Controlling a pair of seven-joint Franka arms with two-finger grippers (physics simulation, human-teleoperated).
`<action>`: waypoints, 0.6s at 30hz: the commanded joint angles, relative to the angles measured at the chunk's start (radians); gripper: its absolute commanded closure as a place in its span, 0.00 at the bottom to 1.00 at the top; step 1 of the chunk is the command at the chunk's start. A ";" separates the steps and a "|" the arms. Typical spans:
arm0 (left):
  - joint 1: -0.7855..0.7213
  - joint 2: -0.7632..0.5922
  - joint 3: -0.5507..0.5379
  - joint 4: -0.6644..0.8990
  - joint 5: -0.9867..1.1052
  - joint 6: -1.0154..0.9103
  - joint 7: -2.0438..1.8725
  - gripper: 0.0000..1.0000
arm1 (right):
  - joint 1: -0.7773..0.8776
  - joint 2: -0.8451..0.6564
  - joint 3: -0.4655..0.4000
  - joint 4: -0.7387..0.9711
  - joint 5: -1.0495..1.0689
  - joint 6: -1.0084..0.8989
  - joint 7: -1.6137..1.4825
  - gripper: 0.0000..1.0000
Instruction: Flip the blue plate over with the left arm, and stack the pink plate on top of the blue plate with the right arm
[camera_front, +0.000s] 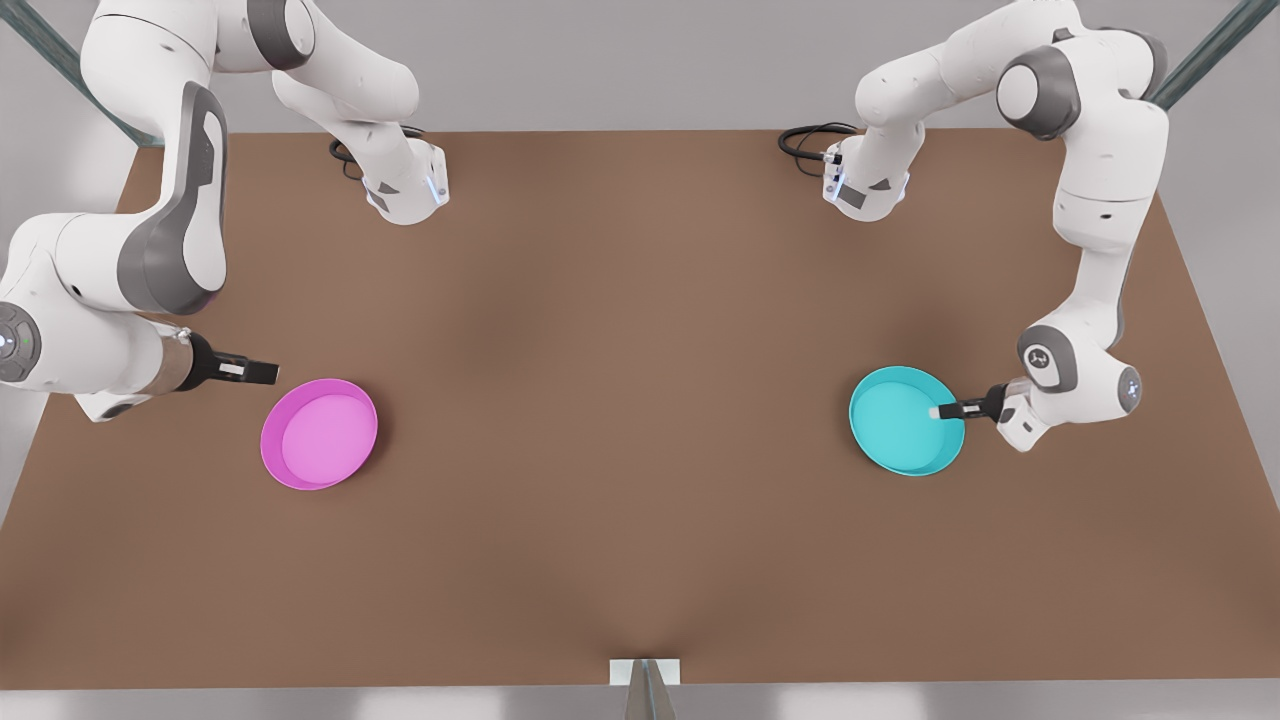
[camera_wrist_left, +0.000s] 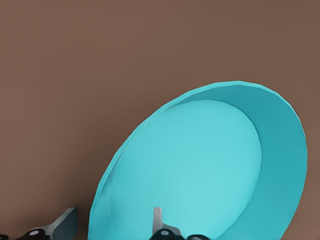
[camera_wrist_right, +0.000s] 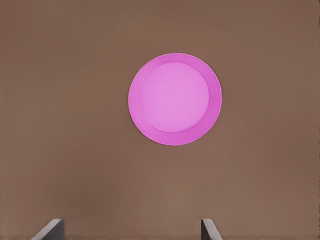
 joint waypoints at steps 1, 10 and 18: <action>0.000 0.002 0.000 0.000 -0.003 0.000 0.000 0.43 | 0.000 0.000 0.000 0.000 0.000 0.000 0.000 0.00; -0.003 0.017 0.000 0.003 -0.003 0.027 0.000 0.79 | 0.000 0.003 0.000 -0.002 0.000 0.000 0.002 0.00; -0.008 -0.015 0.000 0.002 -0.001 0.014 -0.002 0.79 | 0.000 0.009 0.000 -0.002 0.000 0.000 0.002 0.00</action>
